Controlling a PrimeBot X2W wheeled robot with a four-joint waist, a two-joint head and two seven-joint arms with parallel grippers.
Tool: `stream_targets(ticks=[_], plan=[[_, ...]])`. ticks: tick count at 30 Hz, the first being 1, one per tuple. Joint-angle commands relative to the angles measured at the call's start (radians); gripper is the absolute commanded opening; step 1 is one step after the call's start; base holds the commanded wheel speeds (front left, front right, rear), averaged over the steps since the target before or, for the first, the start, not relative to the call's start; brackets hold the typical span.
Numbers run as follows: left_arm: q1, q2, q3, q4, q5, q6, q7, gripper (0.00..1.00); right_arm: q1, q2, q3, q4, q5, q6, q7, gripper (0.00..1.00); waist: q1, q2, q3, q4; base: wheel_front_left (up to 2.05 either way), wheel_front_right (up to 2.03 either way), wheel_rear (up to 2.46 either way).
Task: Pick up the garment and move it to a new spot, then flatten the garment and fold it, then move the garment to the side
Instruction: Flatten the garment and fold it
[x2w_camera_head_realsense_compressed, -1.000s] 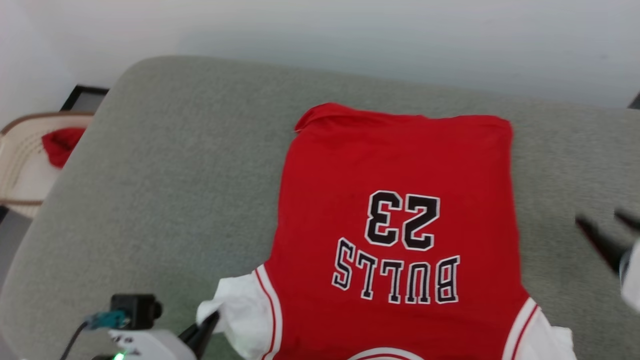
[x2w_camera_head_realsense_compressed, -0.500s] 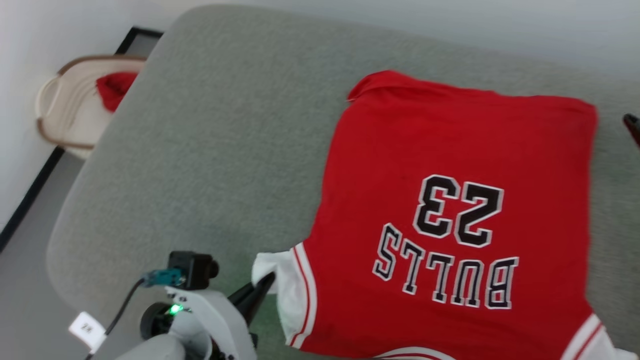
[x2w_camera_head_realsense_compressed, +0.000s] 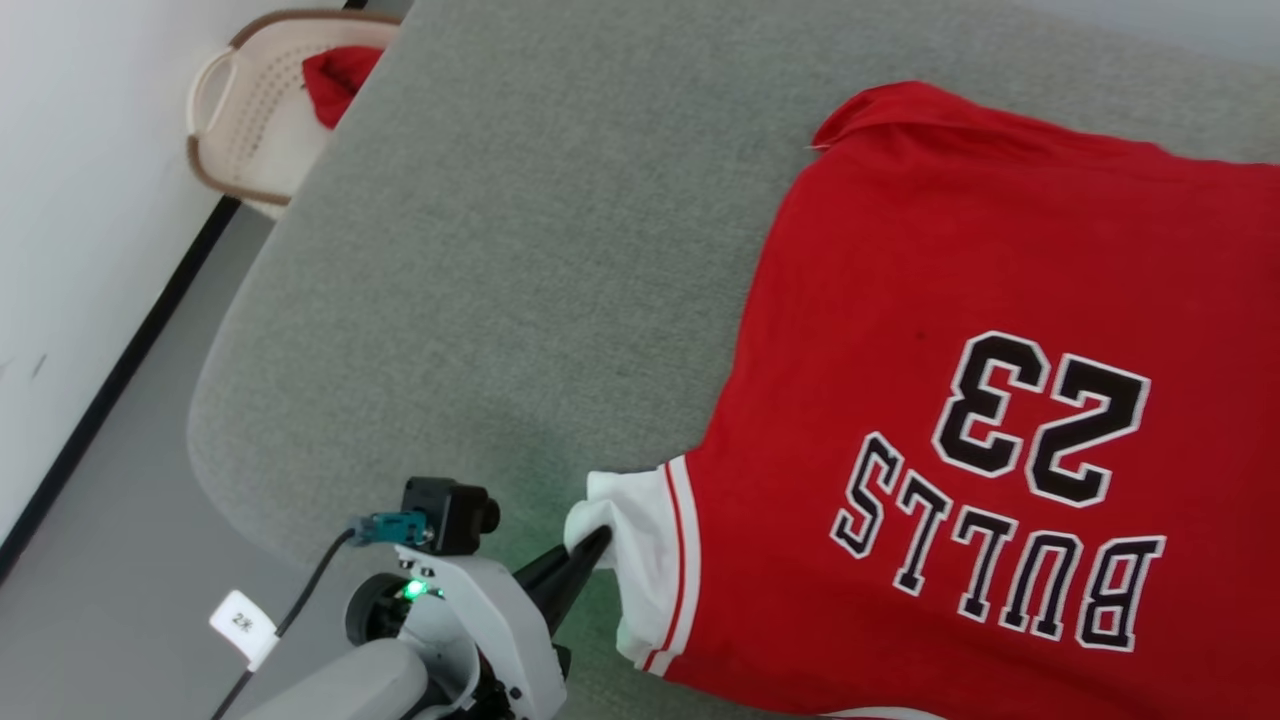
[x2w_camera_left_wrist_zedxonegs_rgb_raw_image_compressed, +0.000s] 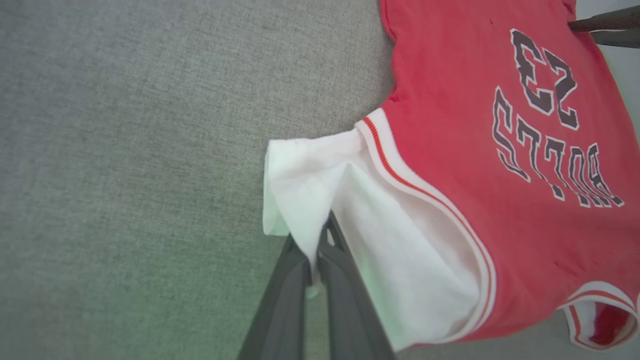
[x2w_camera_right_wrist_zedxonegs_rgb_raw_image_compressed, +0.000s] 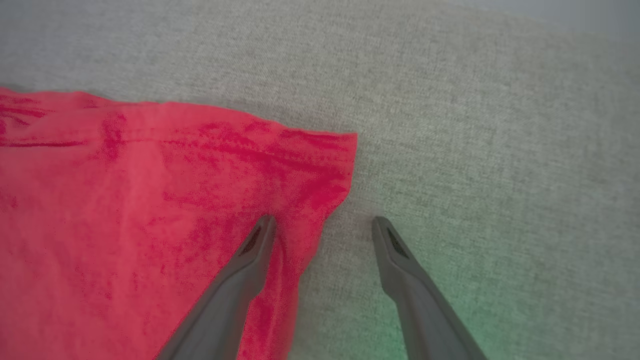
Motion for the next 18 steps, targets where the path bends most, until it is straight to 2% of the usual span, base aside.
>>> stream_targets(ticks=[1, 2, 3, 4, 5, 11, 18], plan=[[-0.009, -0.007, -0.001, 0.004, 0.010, -0.005, 0.000, 0.00, -0.006, 0.008, -0.005, 0.023, -0.008, 0.000, 0.016, 1.00, 0.0000, 0.0000, 0.026, 0.027, 0.00, 0.00, 0.00], [-0.011, -0.011, -0.002, 0.010, 0.010, -0.010, -0.002, 0.00, -0.005, 0.015, -0.007, 0.046, -0.021, 0.000, 0.031, 1.00, 0.0000, 0.0000, 0.028, 0.030, 0.00, 0.00, 0.00], [-0.013, -0.015, -0.003, 0.016, 0.009, -0.013, -0.003, 0.00, -0.006, 0.022, -0.004, 0.067, -0.029, 0.000, 0.052, 0.50, 0.0000, 0.0000, 0.030, 0.032, 0.00, 0.00, 0.00], [-0.015, -0.019, -0.003, 0.022, 0.008, -0.017, -0.004, 0.00, -0.010, 0.029, 0.001, 0.084, -0.035, 0.001, 0.069, 0.50, 0.0000, 0.0000, 0.031, 0.033, 0.00, 0.00, 0.00], [-0.017, -0.023, -0.003, 0.027, 0.007, -0.021, -0.006, 0.00, -0.010, 0.033, 0.002, 0.100, -0.043, 0.001, 0.087, 0.00, 0.0000, 0.0000, 0.031, 0.034, 0.00, 0.00, 0.00], [-0.013, -0.031, 0.001, 0.059, -0.004, -0.031, -0.011, 0.00, -0.025, 0.028, -0.007, 0.123, -0.070, 0.000, 0.096, 0.00, 0.0000, 0.0000, 0.021, 0.025, 0.00, 0.00, 0.00], [0.003, -0.008, 0.014, 0.075, -0.012, -0.025, -0.023, 0.00, -0.015, 0.038, 0.040, 0.075, -0.012, 0.000, 0.125, 0.00, 0.0000, 0.0000, -0.024, -0.018, 0.00, 0.00, 0.00]])
